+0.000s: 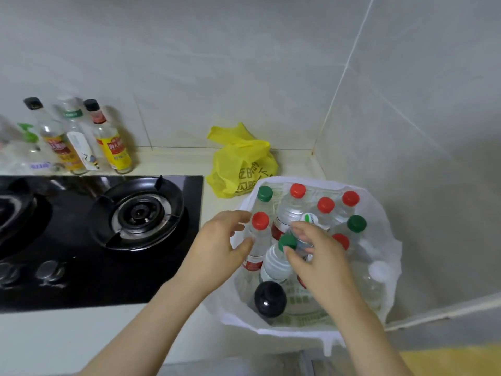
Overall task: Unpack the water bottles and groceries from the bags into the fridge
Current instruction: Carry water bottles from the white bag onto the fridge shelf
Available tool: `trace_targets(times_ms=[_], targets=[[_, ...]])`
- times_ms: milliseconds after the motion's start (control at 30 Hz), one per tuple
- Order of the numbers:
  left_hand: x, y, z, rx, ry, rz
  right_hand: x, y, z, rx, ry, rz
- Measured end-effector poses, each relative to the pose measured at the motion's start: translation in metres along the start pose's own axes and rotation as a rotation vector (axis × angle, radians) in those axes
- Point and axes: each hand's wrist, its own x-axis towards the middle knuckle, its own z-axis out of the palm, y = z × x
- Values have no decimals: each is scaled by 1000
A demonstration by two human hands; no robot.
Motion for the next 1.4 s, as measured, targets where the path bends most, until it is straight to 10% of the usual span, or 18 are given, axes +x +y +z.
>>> trace_targets(times_ms=[833, 1400], targets=[[39, -21, 51, -40, -26, -156, 20, 40, 29, 231, -132, 71], [12, -6, 31, -405, 279, -240, 22, 22, 17, 473, 31, -5]])
